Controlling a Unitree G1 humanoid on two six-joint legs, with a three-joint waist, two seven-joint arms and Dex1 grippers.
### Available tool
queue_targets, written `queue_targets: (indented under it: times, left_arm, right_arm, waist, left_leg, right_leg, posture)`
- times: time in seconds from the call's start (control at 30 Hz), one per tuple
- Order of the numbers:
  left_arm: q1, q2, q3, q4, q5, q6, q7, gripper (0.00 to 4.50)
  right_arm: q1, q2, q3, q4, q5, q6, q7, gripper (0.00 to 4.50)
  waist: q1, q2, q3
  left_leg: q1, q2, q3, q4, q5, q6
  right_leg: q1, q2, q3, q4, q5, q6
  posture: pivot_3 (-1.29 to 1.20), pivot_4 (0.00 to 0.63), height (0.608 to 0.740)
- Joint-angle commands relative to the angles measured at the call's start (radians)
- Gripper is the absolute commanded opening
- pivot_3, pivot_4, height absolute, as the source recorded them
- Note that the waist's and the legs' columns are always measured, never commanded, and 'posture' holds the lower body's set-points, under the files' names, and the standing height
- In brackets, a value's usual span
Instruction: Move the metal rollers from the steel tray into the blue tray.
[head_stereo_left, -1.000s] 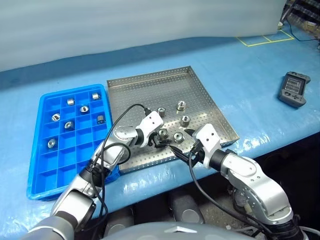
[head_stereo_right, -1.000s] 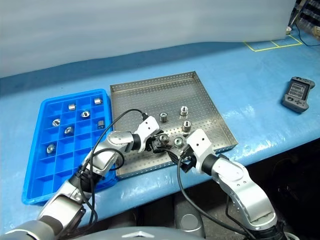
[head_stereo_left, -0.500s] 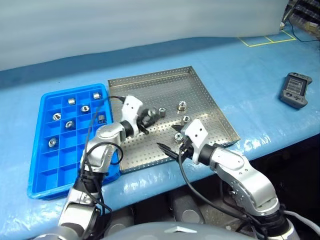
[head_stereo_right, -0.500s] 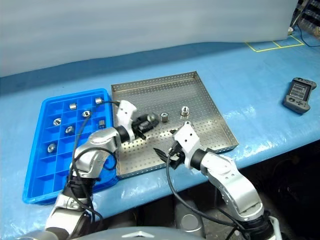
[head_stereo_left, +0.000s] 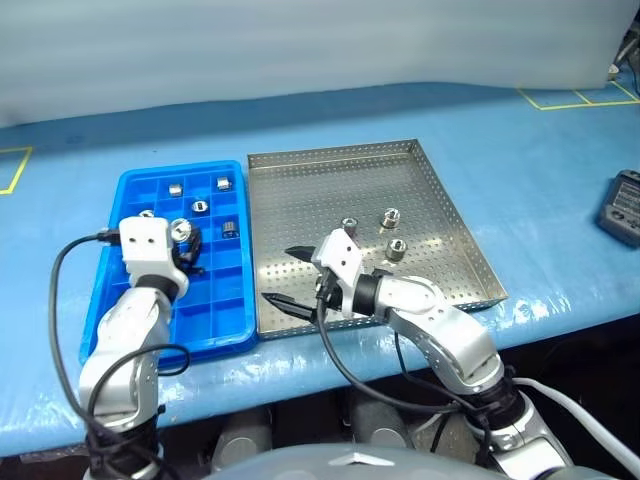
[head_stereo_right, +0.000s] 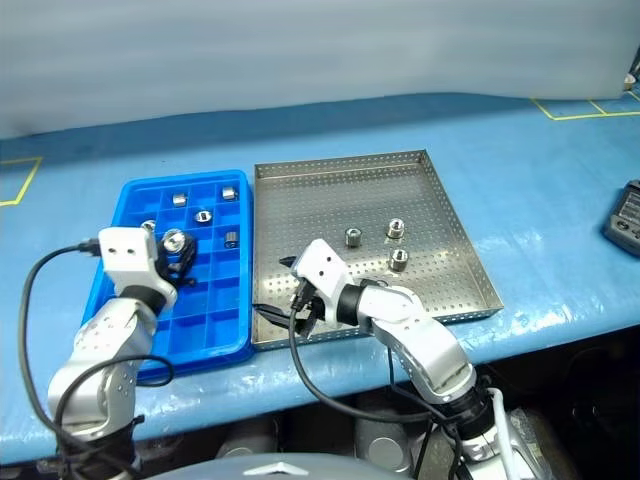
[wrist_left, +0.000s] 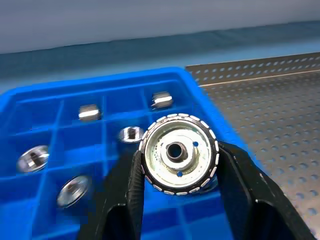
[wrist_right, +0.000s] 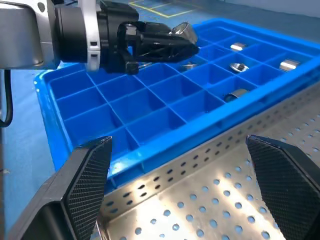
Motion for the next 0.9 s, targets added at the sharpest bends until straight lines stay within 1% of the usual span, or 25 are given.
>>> queue_targets:
  times: [0.03,0.23,0.43,0.5,0.53,0.57,0.6,0.7,0.77,0.9]
  left_arm:
    - [0.067,-0.006,0.018,-0.111,0.014,0.014,0.029,1.79]
    - [0.178,-0.046,0.031,-0.166,0.006,0.038,0.06,1.79]
    - [0.211,-0.081,0.026,-0.162,-0.001,0.063,0.084,1.79]
    - [0.198,-0.09,0.029,-0.16,-0.016,0.069,0.082,2.52]
    - [0.187,-0.089,0.028,-0.161,-0.026,0.072,0.076,2.75]
    - [0.175,-0.084,0.026,-0.162,-0.03,0.075,0.071,3.03]
    - [0.16,-0.075,0.023,-0.16,-0.031,0.076,0.065,3.43]
    - [0.099,-0.047,0.019,-0.15,-0.048,0.072,0.039,4.43]
    - [0.053,-0.021,0.006,-0.131,-0.054,0.067,0.019,4.47]
    - [-0.077,0.018,-0.061,-0.045,-0.059,0.052,-0.029,4.47]
  right_arm:
    - [-0.031,0.015,0.012,0.013,0.002,-0.048,0.036,4.5]
    - [-0.037,0.028,0.029,0.036,-0.002,-0.068,0.064,4.5]
    - [-0.03,0.028,0.032,0.04,-0.008,-0.073,0.067,4.5]
    - [-0.026,0.028,0.029,0.037,-0.009,-0.072,0.064,4.5]
    - [-0.024,0.027,0.026,0.034,-0.01,-0.071,0.062,4.5]
    - [-0.021,0.026,0.023,0.032,-0.01,-0.069,0.06,4.5]
    - [-0.017,0.024,0.02,0.028,-0.011,-0.068,0.056,4.5]
    - [0.0,0.014,-0.003,0.01,-0.01,-0.058,0.039,4.5]
    - [0.014,0.005,-0.025,-0.003,-0.006,-0.05,0.026,4.5]
    - [0.055,-0.032,-0.079,-0.033,-0.014,-0.036,-0.008,4.5]
  waist:
    - [0.013,0.0,0.0]
    - [0.037,0.0,0.0]
    - [0.04,0.0,0.0]
    - [0.04,0.0,0.0]
    - [0.04,0.0,0.0]
    - [0.04,0.0,0.0]
    - [0.04,0.0,0.0]
    - [0.039,0.0,0.0]
    - [0.037,0.0,0.0]
    - [0.036,0.0,0.0]
  left_leg:
    - [0.0,0.0,0.0,0.0,0.0,0.0]
    - [0.0,0.0,0.0,0.0,0.0,0.0]
    - [0.0,0.0,-0.001,0.0,0.0,-0.001]
    - [0.0,0.0,-0.001,0.0,0.0,-0.001]
    - [0.0,0.0,-0.001,0.0,0.0,-0.001]
    - [0.0,0.0,-0.001,0.0,0.0,-0.001]
    - [0.0,0.0,-0.001,0.0,0.0,-0.001]
    - [0.0,0.0,-0.001,0.0,0.0,-0.001]
    - [0.0,0.0,-0.001,0.0,0.0,-0.001]
    - [0.0,0.0,-0.001,0.0,0.0,-0.001]
  right_leg:
    - [0.0,0.0,0.0,0.0,-0.001,-0.001]
    - [0.0,0.0,-0.001,0.0,-0.002,-0.003]
    - [0.0,0.0,-0.001,0.0,-0.002,-0.003]
    - [0.0,0.0,-0.002,0.0,-0.002,-0.003]
    - [0.0,0.0,-0.002,0.0,-0.002,-0.003]
    - [0.0,0.0,-0.002,0.0,-0.002,-0.003]
    - [0.0,0.0,-0.002,0.0,-0.002,-0.003]
    - [0.0,0.0,-0.002,0.0,-0.002,-0.003]
    - [0.0,0.0,-0.002,0.0,-0.002,-0.003]
    - [0.0,0.0,-0.002,0.0,-0.002,-0.003]
  posture:
    - [0.06,0.15,0.74]
    - [0.09,0.15,0.74]
    - [0.08,0.15,0.74]
    - [0.07,0.15,0.74]
    - [0.07,0.15,0.74]
    - [0.06,0.15,0.74]
    - [0.06,0.15,0.74]
    - [0.03,0.15,0.74]
    - [0.01,0.15,0.74]
    - [-0.04,0.15,0.74]
